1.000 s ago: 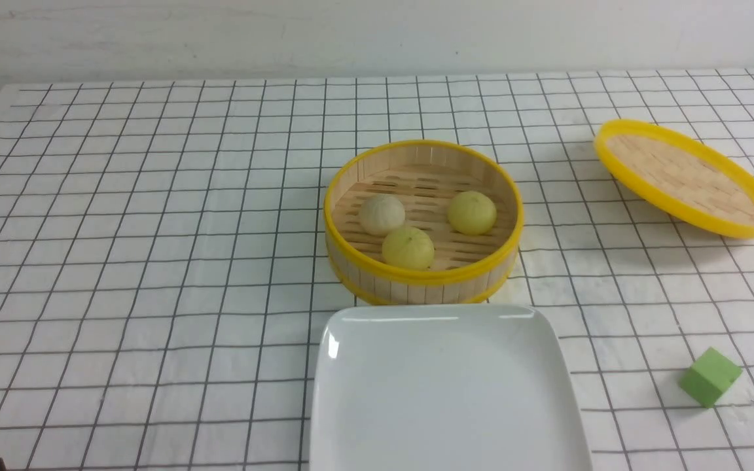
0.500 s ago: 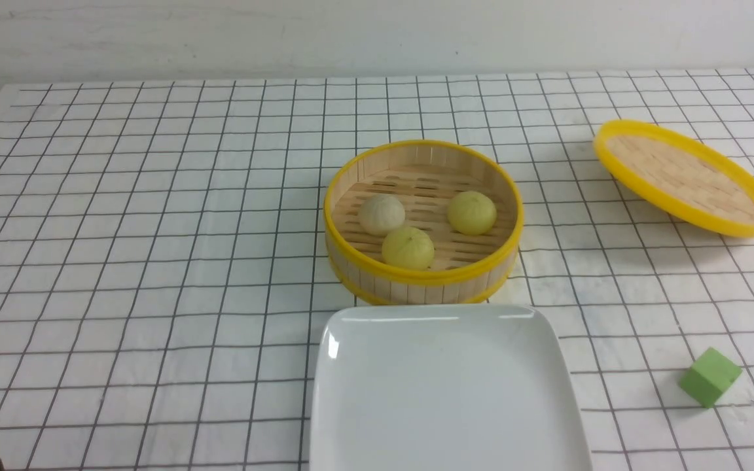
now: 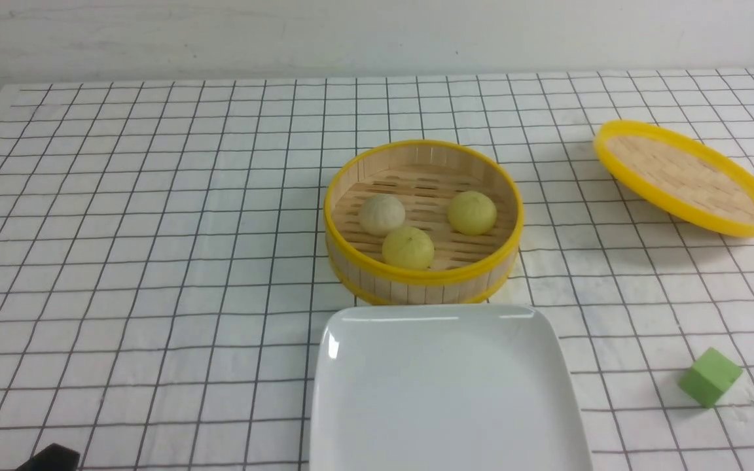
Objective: Put the steamed buns into the plate on the white-black tablecloth.
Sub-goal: 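Reach toward a bun in the bamboo steamer with the right gripper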
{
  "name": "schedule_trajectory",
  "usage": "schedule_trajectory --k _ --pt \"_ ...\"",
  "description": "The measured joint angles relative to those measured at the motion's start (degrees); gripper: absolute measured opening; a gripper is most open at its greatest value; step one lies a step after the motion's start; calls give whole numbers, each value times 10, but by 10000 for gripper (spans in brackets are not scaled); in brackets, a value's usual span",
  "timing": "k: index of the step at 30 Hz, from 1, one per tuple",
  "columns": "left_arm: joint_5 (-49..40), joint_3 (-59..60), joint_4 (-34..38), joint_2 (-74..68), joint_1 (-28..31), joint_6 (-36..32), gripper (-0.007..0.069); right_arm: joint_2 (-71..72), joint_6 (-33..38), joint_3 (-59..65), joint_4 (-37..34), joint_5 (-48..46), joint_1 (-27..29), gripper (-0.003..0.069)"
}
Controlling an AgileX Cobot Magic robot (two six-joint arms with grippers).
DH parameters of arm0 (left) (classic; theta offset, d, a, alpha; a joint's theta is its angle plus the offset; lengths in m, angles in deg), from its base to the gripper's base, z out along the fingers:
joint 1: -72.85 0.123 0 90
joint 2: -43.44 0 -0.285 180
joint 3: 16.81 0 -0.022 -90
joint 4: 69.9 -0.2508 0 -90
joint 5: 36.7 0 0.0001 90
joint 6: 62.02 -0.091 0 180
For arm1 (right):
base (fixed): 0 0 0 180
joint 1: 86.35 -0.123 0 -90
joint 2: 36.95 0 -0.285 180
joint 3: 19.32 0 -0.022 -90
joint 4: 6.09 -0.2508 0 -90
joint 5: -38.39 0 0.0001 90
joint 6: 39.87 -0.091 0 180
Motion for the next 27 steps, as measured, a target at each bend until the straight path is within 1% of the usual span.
schedule_trajectory --k 2,8,12,15,21,24,25,27 --pt "1 0 6 0 0 9 242 0 -13 0 -13 5 0 240" --pt "16 0 7 0 0 16 242 0 -17 0 -29 8 0 240" --pt "56 0 29 0 0 15 242 0 -19 0 -36 25 0 240" --pt "70 0 35 0 0 -7 242 0 -19 0 -36 42 0 240" --pt "59 0 45 0 0 -46 242 0 -19 0 -35 48 0 240" --pt "24 -25 48 0 0 -90 191 0 -29 0 -42 71 0 232" --pt "20 -28 48 0 0 -94 185 0 -29 0 -42 74 0 230" --pt "12 -88 48 0 0 -139 111 0 -18 -16 -30 67 0 190"
